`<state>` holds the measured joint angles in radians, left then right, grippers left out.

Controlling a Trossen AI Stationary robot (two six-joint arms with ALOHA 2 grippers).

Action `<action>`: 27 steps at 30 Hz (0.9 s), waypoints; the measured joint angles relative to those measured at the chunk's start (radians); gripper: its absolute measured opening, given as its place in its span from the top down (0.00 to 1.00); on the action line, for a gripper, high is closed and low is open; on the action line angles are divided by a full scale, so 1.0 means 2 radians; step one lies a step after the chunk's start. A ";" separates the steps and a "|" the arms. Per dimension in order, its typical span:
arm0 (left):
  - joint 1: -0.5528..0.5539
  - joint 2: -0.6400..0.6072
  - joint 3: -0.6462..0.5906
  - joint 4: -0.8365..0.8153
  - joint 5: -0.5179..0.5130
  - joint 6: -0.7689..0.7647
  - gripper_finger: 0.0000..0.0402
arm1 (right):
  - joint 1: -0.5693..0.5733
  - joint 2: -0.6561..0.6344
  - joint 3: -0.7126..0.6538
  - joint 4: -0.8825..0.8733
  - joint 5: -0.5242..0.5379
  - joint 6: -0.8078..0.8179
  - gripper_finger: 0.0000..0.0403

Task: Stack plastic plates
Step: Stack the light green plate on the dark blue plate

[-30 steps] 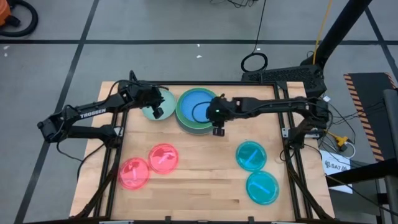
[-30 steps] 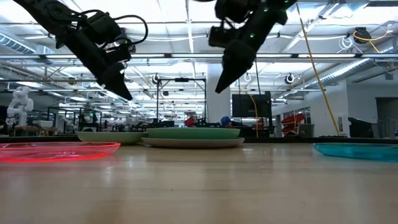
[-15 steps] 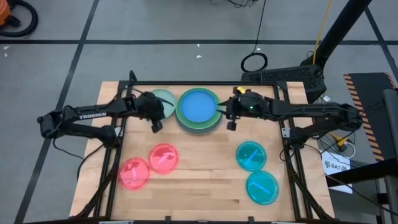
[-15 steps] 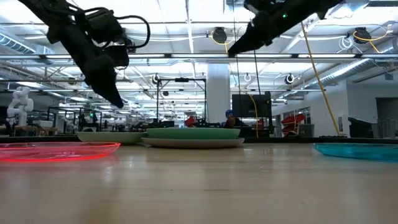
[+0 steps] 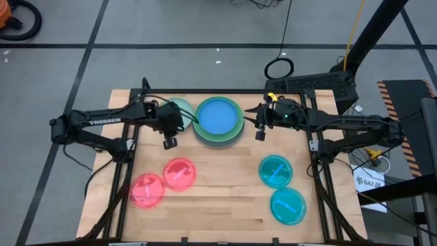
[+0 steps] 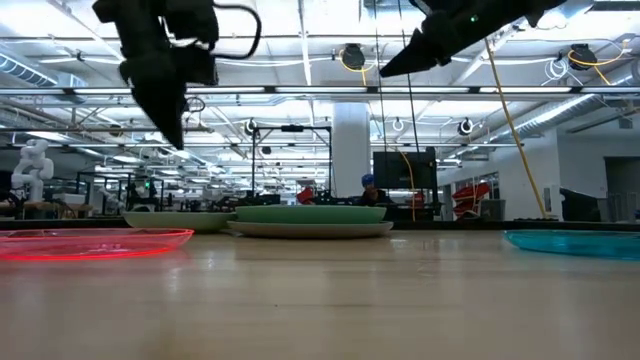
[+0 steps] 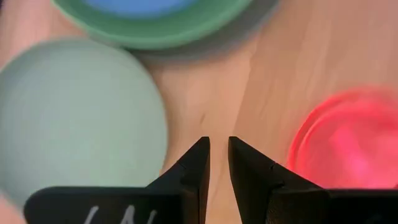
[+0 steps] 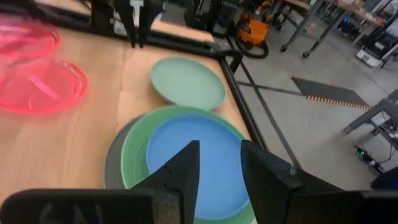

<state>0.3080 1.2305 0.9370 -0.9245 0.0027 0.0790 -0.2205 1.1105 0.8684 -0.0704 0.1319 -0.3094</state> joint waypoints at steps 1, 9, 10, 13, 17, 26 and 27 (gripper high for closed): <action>0.001 0.008 0.000 -0.016 -0.008 0.016 0.84 | -0.002 0.000 0.000 -0.007 0.000 0.000 0.73; 0.020 0.044 -0.046 -0.031 -0.021 0.121 0.84 | -0.007 0.000 0.000 -0.009 -0.001 0.013 0.73; 0.025 0.046 -0.054 -0.028 -0.014 0.133 0.84 | -0.007 0.000 0.000 -0.008 -0.001 0.013 0.73; 0.043 0.049 -0.075 0.002 -0.011 0.158 0.81 | -0.007 0.000 0.000 -0.008 -0.001 0.014 0.73; 0.067 0.048 -0.077 0.034 -0.028 0.177 0.72 | -0.007 0.000 0.000 -0.008 -0.001 0.017 0.73; 0.097 0.066 -0.077 0.082 -0.028 0.195 0.56 | -0.007 0.000 0.000 -0.008 -0.001 0.018 0.73; 0.099 0.071 -0.077 0.087 -0.028 0.194 0.55 | -0.007 0.000 0.000 -0.008 -0.001 0.018 0.73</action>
<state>0.5061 1.3726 0.7826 -0.7500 -0.0528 0.4672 -0.2352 1.1110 0.8684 -0.0859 0.1299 -0.2741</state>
